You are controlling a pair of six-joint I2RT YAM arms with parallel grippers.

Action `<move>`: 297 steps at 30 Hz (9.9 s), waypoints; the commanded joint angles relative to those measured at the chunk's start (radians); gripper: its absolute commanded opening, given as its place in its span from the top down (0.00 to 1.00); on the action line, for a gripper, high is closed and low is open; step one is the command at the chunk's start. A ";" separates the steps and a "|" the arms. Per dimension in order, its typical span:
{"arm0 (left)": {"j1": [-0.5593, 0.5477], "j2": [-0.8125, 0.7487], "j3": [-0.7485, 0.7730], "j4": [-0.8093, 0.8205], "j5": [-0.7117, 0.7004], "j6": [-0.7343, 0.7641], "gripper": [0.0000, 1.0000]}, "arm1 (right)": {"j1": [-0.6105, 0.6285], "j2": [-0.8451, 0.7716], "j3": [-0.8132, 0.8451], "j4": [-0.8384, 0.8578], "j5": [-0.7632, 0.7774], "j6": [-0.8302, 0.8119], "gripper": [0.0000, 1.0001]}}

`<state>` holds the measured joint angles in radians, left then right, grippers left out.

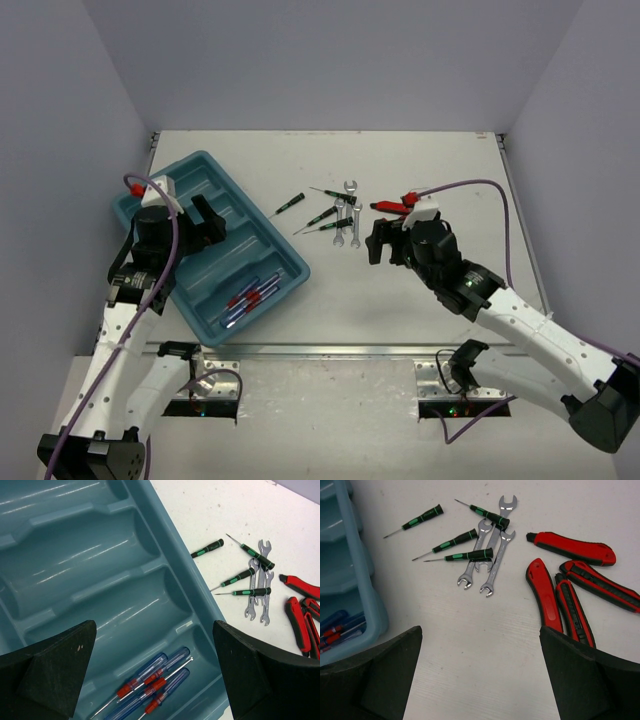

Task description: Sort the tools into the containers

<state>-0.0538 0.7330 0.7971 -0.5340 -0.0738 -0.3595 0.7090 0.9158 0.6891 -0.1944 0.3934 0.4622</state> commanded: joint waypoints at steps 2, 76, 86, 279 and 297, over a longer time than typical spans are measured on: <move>-0.011 -0.016 0.003 0.050 -0.004 0.012 0.00 | 0.003 -0.025 -0.015 0.027 0.027 0.018 0.01; 0.000 -0.038 0.023 0.028 -0.049 0.004 0.00 | -0.114 0.607 0.424 -0.217 -0.293 -0.306 0.27; -0.003 0.003 0.013 0.041 0.003 0.010 0.00 | -0.274 1.079 0.926 -0.249 -0.516 -0.405 0.40; 0.009 -0.173 0.031 0.012 -0.142 -0.018 0.00 | -0.252 1.236 0.808 -0.220 -0.889 -1.442 0.61; 0.009 -0.176 0.031 0.012 -0.139 -0.018 0.00 | -0.247 1.216 0.758 -0.186 -0.872 -1.461 0.86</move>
<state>-0.0525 0.5663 0.8120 -0.5652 -0.2241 -0.3897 0.4561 2.1594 1.4652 -0.3807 -0.4714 -0.9886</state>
